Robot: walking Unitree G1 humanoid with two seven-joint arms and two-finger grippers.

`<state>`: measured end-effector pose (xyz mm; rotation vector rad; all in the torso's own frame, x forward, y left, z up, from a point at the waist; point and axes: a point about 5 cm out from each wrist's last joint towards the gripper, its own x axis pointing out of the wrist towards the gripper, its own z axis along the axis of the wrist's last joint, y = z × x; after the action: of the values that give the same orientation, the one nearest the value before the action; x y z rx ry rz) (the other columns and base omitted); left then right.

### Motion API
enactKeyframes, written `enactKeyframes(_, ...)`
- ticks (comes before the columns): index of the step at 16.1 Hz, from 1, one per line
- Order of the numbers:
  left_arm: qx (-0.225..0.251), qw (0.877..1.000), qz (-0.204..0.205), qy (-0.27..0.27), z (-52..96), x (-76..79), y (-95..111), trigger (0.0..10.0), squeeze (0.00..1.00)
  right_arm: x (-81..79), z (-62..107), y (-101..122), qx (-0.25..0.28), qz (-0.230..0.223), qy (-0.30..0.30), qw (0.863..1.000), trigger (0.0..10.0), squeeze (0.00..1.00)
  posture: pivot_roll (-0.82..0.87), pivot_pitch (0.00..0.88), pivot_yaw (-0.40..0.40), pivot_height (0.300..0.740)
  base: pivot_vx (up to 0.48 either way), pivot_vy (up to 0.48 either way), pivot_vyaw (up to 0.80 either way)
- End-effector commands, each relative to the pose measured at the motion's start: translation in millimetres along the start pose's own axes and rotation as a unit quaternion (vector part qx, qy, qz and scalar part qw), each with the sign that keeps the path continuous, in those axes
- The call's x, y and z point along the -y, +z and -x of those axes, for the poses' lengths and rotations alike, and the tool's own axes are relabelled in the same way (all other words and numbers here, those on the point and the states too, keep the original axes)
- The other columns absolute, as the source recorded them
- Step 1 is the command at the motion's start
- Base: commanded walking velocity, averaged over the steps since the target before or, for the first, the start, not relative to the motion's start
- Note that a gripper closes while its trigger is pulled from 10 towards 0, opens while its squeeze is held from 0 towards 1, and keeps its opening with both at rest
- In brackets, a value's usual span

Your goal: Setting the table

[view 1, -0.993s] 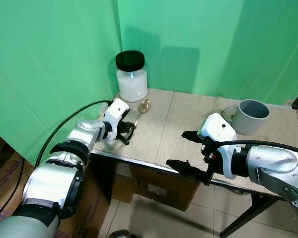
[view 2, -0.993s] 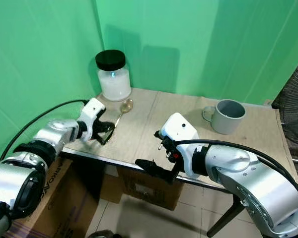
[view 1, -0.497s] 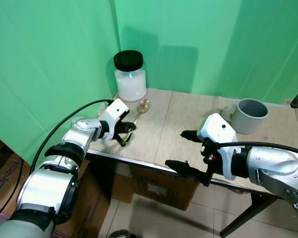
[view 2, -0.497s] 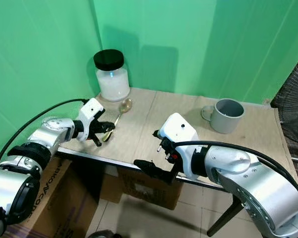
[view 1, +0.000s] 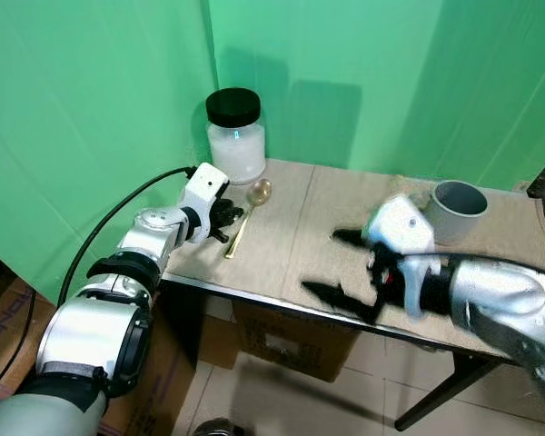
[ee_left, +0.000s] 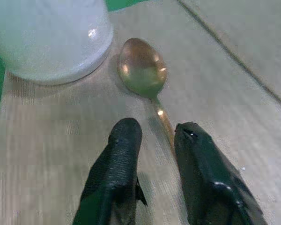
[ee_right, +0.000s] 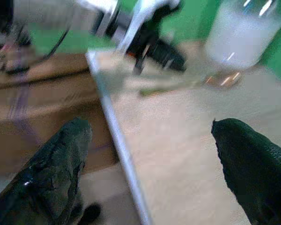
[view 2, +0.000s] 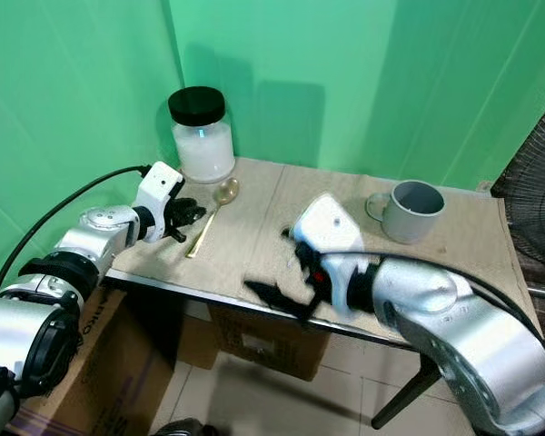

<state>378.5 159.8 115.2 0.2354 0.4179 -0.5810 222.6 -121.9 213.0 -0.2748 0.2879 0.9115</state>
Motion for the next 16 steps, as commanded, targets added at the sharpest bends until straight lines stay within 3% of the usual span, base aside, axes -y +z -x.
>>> enactKeyframes(1,0.006,1.000,-0.011,0.013,0.3,-4.1,10.2,10.0,1.00,4.2,2.0,5.8,0.017,0.002,-0.016,1.000,10.0,0.00,-0.07,0.016,0.009,0.740,0.000,0.000,0.00)
enactKeyframes(5,0.009,0.999,-0.018,0.029,1.6,-9.5,19.7,10.0,1.00,5.6,2.8,17.9,0.061,-0.004,-0.037,0.997,10.0,0.00,-0.07,0.093,-0.016,0.740,0.000,0.000,0.00)
enactKeyframes(10,0.027,0.999,-0.016,-0.024,-7.2,6.5,34.6,10.0,1.00,0.0,9.0,14.6,0.051,-0.016,-0.031,0.998,10.0,0.00,-0.10,0.137,-0.009,0.740,0.000,0.000,0.00)
enactKeyframes(16,-0.029,0.996,-0.075,0.040,-6.5,-0.1,19.7,10.0,1.00,-8.3,11.3,13.5,0.043,-0.018,-0.012,0.999,10.0,0.00,-0.10,0.142,0.011,0.740,0.000,0.000,0.00)
